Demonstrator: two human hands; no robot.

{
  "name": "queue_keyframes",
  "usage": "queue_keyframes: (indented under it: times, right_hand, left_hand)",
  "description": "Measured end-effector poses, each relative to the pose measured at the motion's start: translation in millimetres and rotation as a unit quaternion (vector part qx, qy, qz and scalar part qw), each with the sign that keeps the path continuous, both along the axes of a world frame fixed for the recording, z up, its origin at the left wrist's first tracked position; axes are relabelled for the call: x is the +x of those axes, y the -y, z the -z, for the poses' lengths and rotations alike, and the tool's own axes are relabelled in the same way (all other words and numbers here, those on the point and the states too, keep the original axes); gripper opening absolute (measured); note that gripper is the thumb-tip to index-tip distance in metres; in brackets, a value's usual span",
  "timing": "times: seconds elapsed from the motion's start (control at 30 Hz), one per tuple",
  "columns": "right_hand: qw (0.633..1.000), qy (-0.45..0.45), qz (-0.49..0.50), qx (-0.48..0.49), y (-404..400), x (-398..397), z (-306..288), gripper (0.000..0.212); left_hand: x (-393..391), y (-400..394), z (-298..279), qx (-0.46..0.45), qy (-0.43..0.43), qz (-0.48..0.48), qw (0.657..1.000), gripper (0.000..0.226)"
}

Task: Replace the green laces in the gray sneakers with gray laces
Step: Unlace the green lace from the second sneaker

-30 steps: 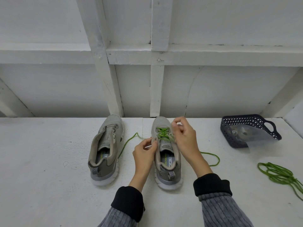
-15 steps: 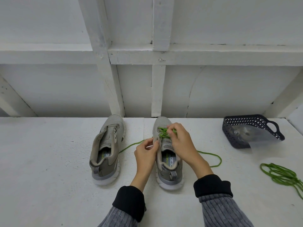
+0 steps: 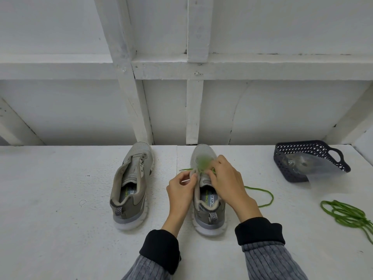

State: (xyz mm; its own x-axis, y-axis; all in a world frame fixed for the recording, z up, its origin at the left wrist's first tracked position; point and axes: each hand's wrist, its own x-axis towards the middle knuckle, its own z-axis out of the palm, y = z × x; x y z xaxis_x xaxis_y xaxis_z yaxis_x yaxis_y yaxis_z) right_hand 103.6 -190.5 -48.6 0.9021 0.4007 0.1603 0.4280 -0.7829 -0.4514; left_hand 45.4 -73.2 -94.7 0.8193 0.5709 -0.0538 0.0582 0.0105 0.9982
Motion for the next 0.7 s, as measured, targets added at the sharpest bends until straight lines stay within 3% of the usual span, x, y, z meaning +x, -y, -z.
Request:
queue_keyframes:
  times: [0.27,0.37,0.4,0.47,0.5,0.57,0.63,0.7]
  right_hand:
    - [0.997,-0.008,-0.045,-0.06,1,3,1,0.016]
    - [0.986,-0.081,-0.007,0.144,1,3,-2,0.01]
    - [0.959,-0.126,0.008,0.253,2,3,-6,0.012]
    - [0.858,-0.227,0.023,0.46,5,1,-16,0.017]
    - [0.808,-0.255,0.03,0.53,8,1,-18,0.019]
    - [0.758,-0.255,0.066,0.597,15,4,-18,0.019]
    - [0.789,-0.198,0.12,0.569,23,10,-13,0.018]
    - [0.87,-0.116,0.143,0.457,32,14,-5,0.017]
  left_hand:
    - [-4,4,-4,0.0,0.005,-0.017,1.0,0.015]
    - [-6,5,-2,0.0,0.006,-0.046,0.999,0.008]
    - [-6,5,-2,0.0,0.006,-0.053,0.999,0.008]
    - [-6,7,-1,-0.006,0.005,-0.06,0.998,0.007]
    - [-5,8,0,-0.008,0.003,-0.064,0.998,0.007]
    - [-5,11,1,-0.007,0.0,-0.075,0.997,0.007]
    - [-5,13,1,-0.005,0.003,-0.086,0.996,0.009]
    - [-6,14,2,-0.002,0.005,-0.091,0.996,0.01]
